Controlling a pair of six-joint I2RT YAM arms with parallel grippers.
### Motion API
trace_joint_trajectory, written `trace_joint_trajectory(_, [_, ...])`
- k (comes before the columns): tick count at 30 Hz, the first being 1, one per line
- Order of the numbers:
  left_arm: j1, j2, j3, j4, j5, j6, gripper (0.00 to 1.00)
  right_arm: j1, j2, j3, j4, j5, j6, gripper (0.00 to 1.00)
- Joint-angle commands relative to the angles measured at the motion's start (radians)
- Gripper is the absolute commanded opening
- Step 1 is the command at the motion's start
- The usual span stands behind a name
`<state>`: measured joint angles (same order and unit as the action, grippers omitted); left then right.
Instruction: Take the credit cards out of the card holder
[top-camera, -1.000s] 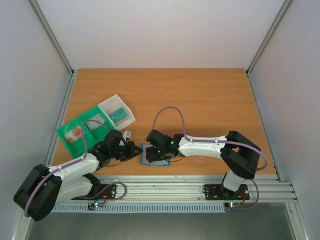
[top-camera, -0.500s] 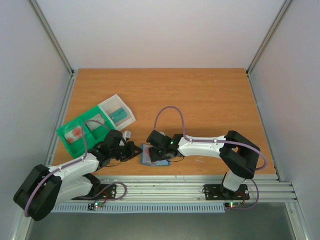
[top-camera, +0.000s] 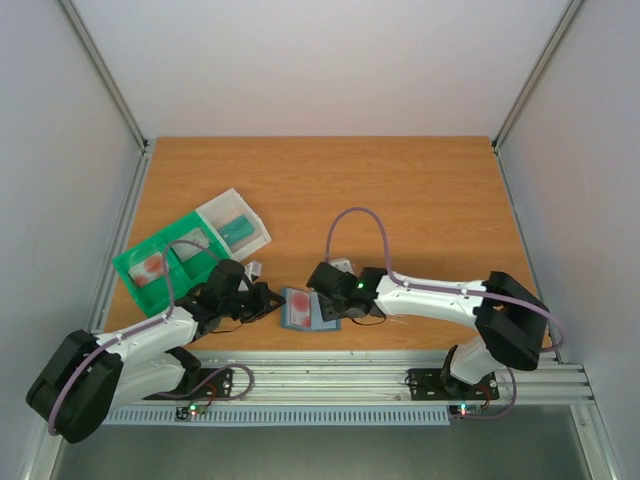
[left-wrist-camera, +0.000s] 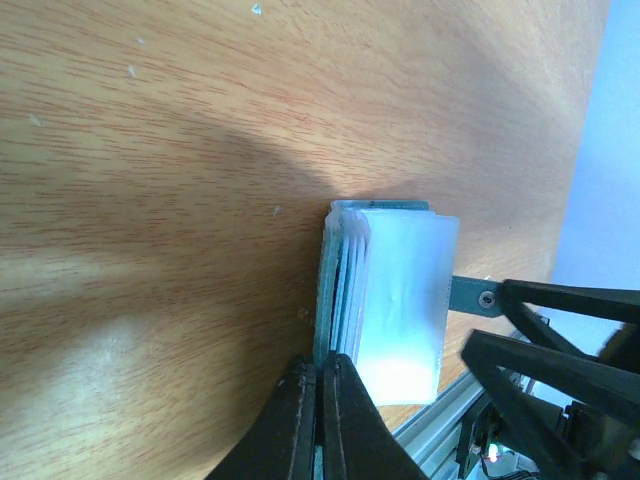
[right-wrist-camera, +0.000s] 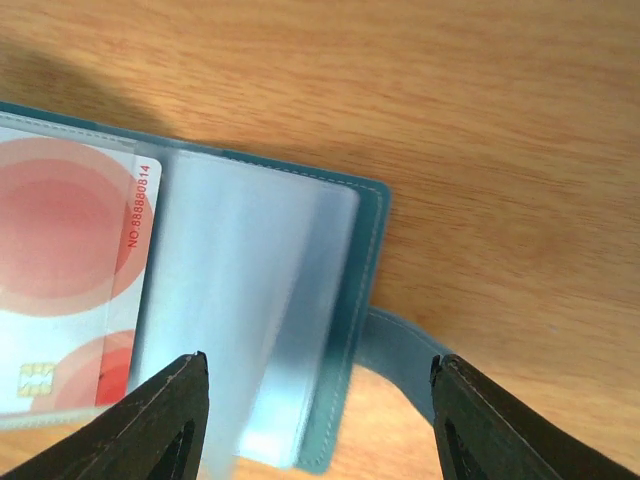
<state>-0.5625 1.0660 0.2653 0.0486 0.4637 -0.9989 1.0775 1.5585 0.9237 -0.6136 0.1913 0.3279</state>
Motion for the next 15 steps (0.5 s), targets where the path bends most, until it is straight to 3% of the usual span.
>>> trace_joint_trajectory(1, [-0.005, -0.014, -0.006, 0.042, 0.001, -0.009, 0.0, 0.006, -0.098, 0.002, -0.069, 0.052, 0.014, 0.62])
trace_joint_trajectory(6, [-0.005, -0.011, -0.008, 0.045, -0.003, -0.013, 0.0, 0.006, -0.151, -0.001, 0.027, -0.066, 0.01, 0.59])
trace_joint_trajectory(15, [-0.006, -0.006, -0.007, 0.04, -0.006, -0.023, 0.01, 0.006, -0.045, 0.011, 0.206, -0.229, 0.012, 0.27])
